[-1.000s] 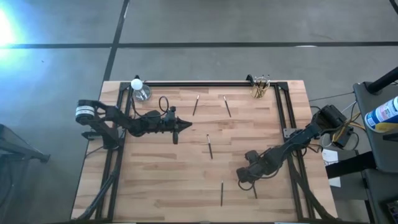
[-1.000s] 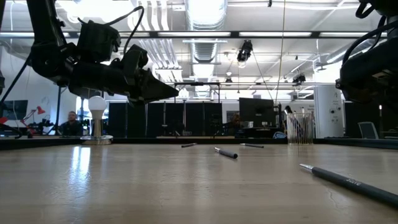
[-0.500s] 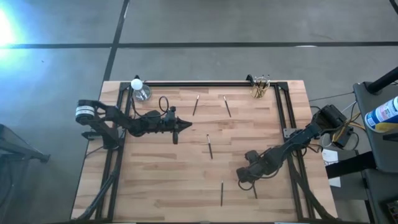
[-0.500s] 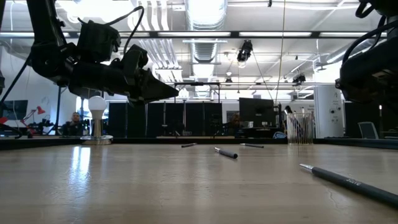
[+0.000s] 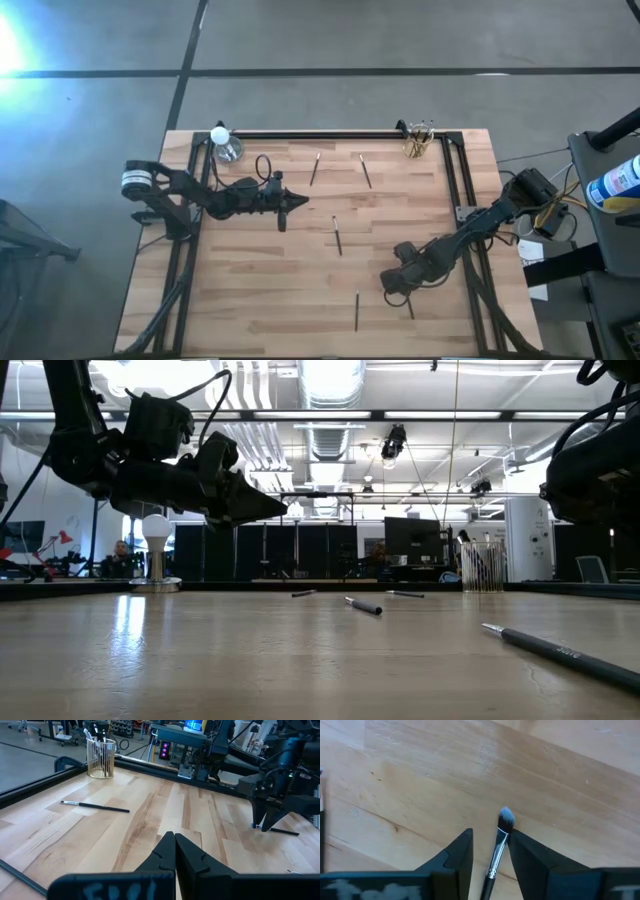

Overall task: Sort items
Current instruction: Put the black eyeshadow brush into the gold holder

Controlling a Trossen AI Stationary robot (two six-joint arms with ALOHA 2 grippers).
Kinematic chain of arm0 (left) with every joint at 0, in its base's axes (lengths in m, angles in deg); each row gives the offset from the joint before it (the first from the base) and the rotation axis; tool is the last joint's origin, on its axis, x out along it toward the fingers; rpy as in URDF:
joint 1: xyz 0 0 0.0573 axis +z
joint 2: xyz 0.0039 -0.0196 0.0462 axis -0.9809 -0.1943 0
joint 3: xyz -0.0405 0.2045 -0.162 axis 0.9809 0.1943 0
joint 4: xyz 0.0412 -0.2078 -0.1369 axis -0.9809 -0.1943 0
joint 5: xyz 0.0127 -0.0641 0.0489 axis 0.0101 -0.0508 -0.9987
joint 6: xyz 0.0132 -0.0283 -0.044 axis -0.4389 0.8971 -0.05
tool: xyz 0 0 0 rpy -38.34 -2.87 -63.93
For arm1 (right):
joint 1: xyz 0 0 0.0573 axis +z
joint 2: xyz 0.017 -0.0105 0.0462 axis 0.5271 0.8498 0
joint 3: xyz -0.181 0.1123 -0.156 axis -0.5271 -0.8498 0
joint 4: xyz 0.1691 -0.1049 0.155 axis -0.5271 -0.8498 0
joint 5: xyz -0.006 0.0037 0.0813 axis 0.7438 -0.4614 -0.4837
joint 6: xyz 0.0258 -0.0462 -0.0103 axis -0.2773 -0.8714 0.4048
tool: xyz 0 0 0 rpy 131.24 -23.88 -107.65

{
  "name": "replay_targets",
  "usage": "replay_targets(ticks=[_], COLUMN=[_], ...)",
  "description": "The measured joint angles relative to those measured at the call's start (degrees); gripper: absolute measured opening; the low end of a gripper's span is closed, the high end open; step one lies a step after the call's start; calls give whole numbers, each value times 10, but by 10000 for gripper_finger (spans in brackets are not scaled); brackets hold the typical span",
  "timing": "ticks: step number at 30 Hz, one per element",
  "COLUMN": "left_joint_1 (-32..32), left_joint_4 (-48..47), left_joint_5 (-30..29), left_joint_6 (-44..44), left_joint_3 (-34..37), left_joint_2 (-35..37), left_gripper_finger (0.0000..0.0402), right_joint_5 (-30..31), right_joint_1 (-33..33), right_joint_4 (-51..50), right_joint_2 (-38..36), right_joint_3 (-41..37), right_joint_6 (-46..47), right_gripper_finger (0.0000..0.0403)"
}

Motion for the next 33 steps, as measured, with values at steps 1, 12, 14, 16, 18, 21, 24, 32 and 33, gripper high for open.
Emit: replay_targets(ticks=[1,12,14,16,18,21,24,32,33], left_joint_1=[0,0,-1,-1,-1,-1,-1,0,0], left_joint_4=[0,0,0,0,0,0,0,0,0], left_joint_5=[0,6,5,6,6,6,7,7,7], left_joint_6=[1,3,3,3,3,4,5,12,13], left_joint_3=[0,0,0,0,0,0,0,0,0], left_joint_2=[0,0,0,0,0,0,0,0,0], left_gripper_finger=[0,0,0,0,0,0,0,0,0], right_joint_5=[1,5,6,7,8,25,76,200,222], right_joint_1=[0,0,0,0,0,0,-1,-27,-36], right_joint_4=[0,-1,-1,-2,-2,-2,-6,1,3], right_joint_2=[0,0,0,0,-1,-5,-12,-70,-82], right_joint_3=[-1,-13,-14,-14,-14,-11,-9,3,4], right_joint_6=[0,-2,-3,-10,-19,-36,-52,-167,-193], right_gripper_finger=[117,57,47,37,28,17,14,12,12])
